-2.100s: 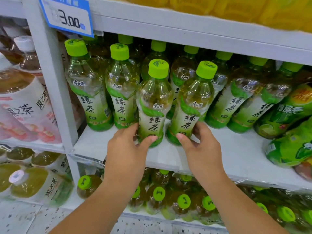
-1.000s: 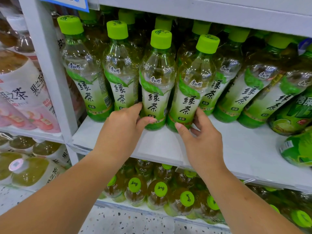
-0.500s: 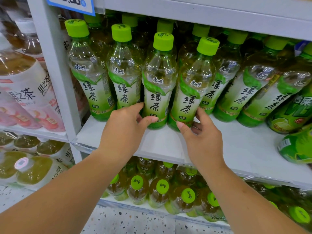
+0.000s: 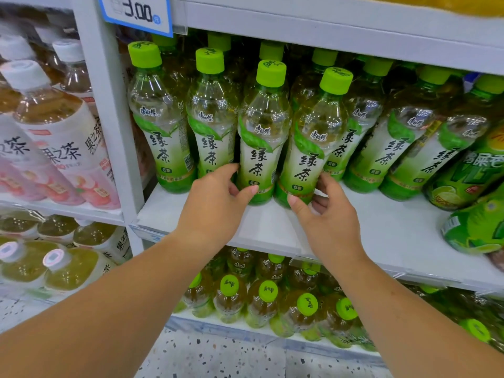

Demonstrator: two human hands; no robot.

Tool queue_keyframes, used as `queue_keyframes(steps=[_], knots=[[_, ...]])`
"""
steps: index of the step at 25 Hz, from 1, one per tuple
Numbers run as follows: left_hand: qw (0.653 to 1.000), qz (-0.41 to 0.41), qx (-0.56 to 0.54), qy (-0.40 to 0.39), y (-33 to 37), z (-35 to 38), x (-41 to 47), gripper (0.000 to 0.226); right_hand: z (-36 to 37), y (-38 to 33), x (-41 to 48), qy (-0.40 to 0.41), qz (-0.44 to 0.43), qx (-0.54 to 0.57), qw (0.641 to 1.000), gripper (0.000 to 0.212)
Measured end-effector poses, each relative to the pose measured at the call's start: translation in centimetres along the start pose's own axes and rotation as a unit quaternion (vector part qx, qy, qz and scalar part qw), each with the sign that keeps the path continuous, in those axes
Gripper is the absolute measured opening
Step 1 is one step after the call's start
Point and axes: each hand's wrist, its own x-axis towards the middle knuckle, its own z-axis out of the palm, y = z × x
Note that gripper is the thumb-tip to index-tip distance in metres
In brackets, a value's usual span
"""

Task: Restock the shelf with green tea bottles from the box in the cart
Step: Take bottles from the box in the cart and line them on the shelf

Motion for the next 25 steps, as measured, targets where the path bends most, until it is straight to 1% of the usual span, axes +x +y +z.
queue_keyframes(steps=[2, 4, 6, 8, 10, 14, 17, 20, 23, 25], knots=[[0.998, -0.044, -0.026, -0.021, 0.2, -0.2, -0.9, 0.05, -0.2, -0.3, -0.3, -0.004, 0.04, 0.006, 0.999, 0.057], [0.993, -0.089, -0.059, -0.051, 0.4, -0.9, -1.6, 0.053, -0.3, -0.9, -1.0, -0.013, 0.077, -0.004, 0.997, 0.053], [0.988, -0.113, -0.067, -0.076, 0.9, -1.6, -2.5, 0.053, -0.7, -1.5, -2.4, -0.022, 0.109, -0.023, 0.994, 0.053], [0.984, -0.135, -0.066, -0.096, 1.6, -2.4, -3.7, 0.055, -1.2, -2.3, -4.0, -0.027, 0.141, -0.02, 0.989, 0.055], [0.977, -0.155, -0.069, -0.125, 2.4, -3.3, -5.1, 0.057, -2.0, -3.2, -5.7, -0.027, 0.17, -0.02, 0.985, 0.052], [0.958, -0.18, -0.059, -0.216, 3.9, -6.0, -8.1, 0.062, -4.3, -6.1, -9.6, -0.034, 0.237, -0.04, 0.97, 0.052], [0.94, -0.185, -0.072, -0.278, 5.5, -8.7, -11.2, 0.062, -6.3, -8.9, -13.6, -0.041, 0.259, -0.039, 0.964, 0.054], [0.921, -0.177, -0.077, -0.339, 8.2, -12.2, -15.1, 0.068, -8.6, -13.1, -18.3, -0.04, 0.279, -0.042, 0.959, 0.057], [0.902, -0.157, -0.105, -0.388, 11.8, -15.9, -19.1, 0.066, -11.1, -18.0, -23.2, -0.024, 0.297, -0.024, 0.954, 0.057], [0.892, -0.162, -0.132, -0.402, 14.1, -17.8, -21.6, 0.062, -12.8, -20.7, -26.4, -0.016, 0.307, 0.001, 0.951, 0.053]])
